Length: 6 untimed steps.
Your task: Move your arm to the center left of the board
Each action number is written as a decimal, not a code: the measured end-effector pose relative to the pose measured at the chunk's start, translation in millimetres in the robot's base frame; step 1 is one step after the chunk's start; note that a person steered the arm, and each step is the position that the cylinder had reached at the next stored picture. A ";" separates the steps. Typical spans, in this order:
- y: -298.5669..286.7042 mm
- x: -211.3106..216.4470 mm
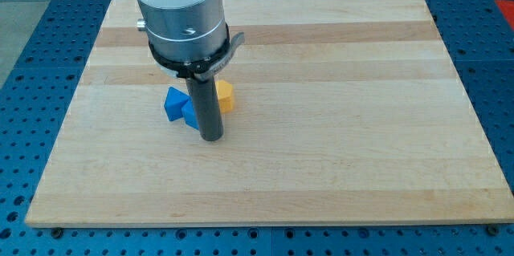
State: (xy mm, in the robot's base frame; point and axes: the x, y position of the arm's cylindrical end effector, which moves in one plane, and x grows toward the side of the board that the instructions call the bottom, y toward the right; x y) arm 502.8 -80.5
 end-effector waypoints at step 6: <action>-129.4 -82.6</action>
